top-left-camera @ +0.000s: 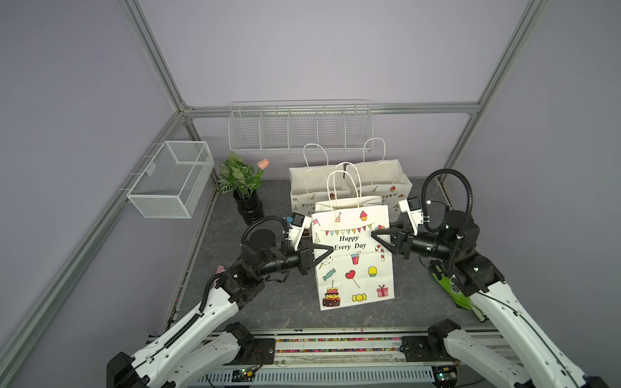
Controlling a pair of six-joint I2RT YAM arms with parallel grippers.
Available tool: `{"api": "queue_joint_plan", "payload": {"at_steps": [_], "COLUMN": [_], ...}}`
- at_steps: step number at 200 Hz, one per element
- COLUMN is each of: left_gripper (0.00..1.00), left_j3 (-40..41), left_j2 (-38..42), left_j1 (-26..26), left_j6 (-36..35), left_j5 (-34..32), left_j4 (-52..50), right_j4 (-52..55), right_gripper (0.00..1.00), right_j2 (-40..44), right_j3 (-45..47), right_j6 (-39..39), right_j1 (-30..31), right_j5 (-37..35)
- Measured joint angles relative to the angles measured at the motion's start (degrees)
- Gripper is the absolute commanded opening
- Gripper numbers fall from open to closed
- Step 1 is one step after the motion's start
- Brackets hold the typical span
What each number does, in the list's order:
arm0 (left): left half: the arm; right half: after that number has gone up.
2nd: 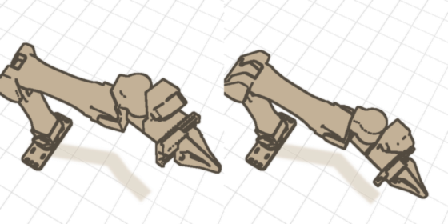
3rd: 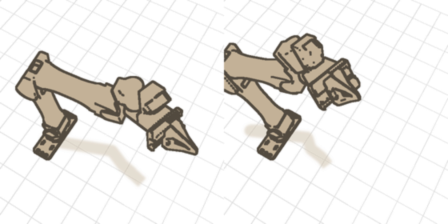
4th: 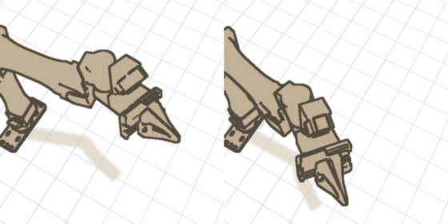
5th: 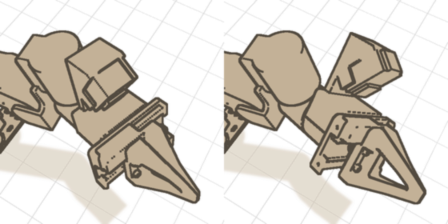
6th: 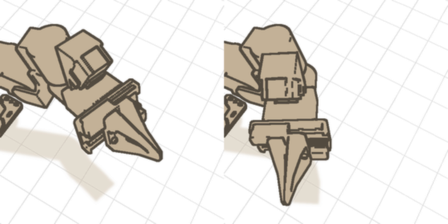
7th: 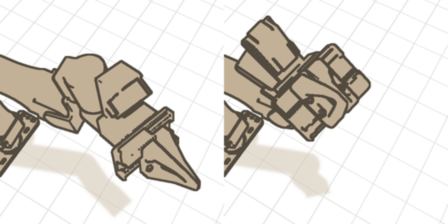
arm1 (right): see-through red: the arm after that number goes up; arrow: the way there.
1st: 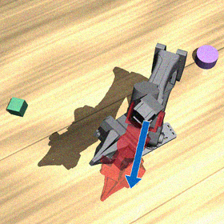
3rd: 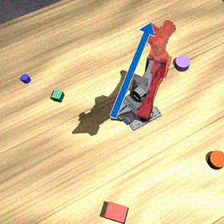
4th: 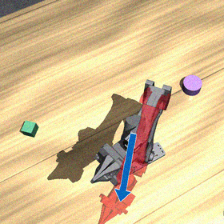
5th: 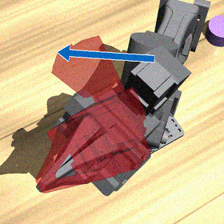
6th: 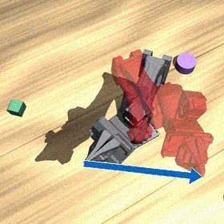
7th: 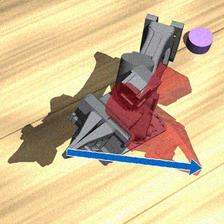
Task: Put away the paper bag
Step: Press the paper bag.
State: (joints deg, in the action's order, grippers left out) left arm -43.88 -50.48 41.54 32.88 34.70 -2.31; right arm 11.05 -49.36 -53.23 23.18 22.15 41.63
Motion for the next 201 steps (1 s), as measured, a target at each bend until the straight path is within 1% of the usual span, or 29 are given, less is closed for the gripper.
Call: {"api": "queue_joint_plan", "payload": {"at_steps": [4, 8, 14, 19, 46, 77, 106, 131, 163, 190, 201], "left_gripper": [0.0, 0.0, 0.0, 0.0, 0.0, 0.0, 0.0, 0.0, 0.0, 0.0, 0.0], "left_j3": [-0.3, -0.5, -0.9, -1.2, -1.9, -3.1, -4.8, -7.6, -10.9, -11.8, -11.8], "left_j2": [0.3, 0.5, 0.8, 1.2, 2.8, 4.5, 7.6, 9.9, 10.2, 9.6, 9.4], "left_j1": [0.0, 0.0, 0.0, 0.0, 0.0, 0.0, 0.0, 0.0, 0.0, 0.0, 0.0], "left_j6": [-0.3, -0.6, -1.1, -1.5, -2.4, -3.3, -4.0, -4.9, -5.5, -5.5, -5.5], "left_j5": [0.0, 0.0, 0.0, 0.1, 1.4, 3.0, 3.1, 4.2, 6.4, 8.3, 8.7], "left_j4": [-0.7, -1.3, -2.2, -2.9, -5.0, -7.9, -10.9, -13.1, -13.8, -13.8, -13.9], "right_j4": [0.5, 0.8, 1.2, 1.2, 1.4, -2.2, -10.7, -18.1, -28.0, -40.5, -47.0], "right_gripper": [0.95, 0.99, 0.93, 0.89, 0.89, 0.89, 0.89, 0.89, 0.89, 0.89, 0.89], "right_j2": [0.3, 0.6, 1.2, 1.6, 2.2, -0.7, -4.6, -6.6, -8.9, -13.4, -15.6], "right_j3": [-0.2, -0.4, -0.5, -0.6, -1.9, -3.8, -4.1, -4.1, -3.4, -2.9, -2.8], "right_j6": [-0.2, -0.5, -0.9, -1.3, -1.2, 2.0, 9.2, 15.8, 23.5, 33.1, 38.5], "right_j1": [0.0, 0.0, -0.1, -0.2, -2.1, -7.5, -13.1, -16.2, -17.5, -17.5, -17.5], "right_j5": [-0.2, -0.5, -0.9, -1.2, -1.0, 4.0, 10.4, 14.7, 19.7, 23.1, 24.3]}}
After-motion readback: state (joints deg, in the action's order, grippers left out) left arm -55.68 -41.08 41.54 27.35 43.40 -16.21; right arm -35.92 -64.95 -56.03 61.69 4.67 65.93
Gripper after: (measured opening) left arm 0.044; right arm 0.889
